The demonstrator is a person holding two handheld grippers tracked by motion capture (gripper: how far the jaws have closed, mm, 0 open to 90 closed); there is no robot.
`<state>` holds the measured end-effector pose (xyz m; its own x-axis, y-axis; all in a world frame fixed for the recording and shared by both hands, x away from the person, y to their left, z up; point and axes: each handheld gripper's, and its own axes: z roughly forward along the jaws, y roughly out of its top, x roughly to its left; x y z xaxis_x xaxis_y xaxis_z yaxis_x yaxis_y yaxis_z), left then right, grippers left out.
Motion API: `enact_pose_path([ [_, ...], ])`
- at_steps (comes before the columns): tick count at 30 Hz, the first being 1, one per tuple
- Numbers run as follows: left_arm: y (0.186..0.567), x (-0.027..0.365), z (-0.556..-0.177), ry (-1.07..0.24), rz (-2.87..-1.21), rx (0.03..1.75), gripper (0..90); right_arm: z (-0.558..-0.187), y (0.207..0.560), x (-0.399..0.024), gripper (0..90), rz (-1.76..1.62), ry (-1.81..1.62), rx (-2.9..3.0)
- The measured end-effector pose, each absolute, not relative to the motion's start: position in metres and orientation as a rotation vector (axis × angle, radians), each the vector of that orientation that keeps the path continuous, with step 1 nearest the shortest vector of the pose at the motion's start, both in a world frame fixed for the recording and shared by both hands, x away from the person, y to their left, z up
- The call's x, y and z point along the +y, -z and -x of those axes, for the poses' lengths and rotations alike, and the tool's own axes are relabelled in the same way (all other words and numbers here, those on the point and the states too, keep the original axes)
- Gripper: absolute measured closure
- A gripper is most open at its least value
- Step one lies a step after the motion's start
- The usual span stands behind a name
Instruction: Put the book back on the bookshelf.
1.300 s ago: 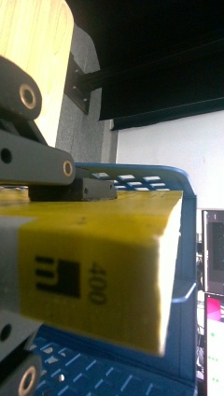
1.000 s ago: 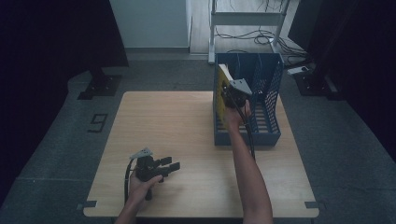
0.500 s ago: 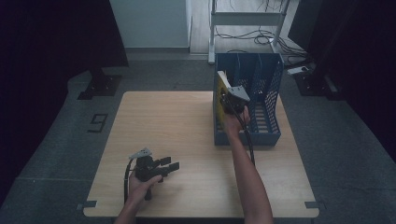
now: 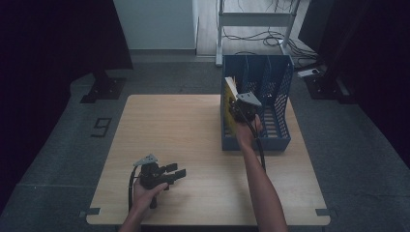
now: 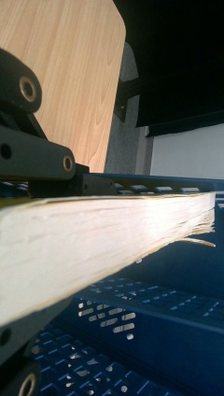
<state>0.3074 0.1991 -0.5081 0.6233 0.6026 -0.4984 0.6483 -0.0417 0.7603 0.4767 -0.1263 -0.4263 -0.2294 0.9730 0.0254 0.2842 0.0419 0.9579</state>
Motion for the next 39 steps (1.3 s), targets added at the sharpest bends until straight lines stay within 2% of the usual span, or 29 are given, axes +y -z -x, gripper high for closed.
enact_pose_path([
  [26, 0.507, 0.203, -0.307, 0.048, -1.701, 1.037, 36.5, -0.486, 0.413, -0.129, 68.3, -1.320, -1.170, 1.694],
  [39, 0.508, 0.202, -0.308, 0.052, -1.707, 1.038, 36.5, -0.489, 0.415, -0.127, 74.1, -1.372, -1.130, 1.723],
])
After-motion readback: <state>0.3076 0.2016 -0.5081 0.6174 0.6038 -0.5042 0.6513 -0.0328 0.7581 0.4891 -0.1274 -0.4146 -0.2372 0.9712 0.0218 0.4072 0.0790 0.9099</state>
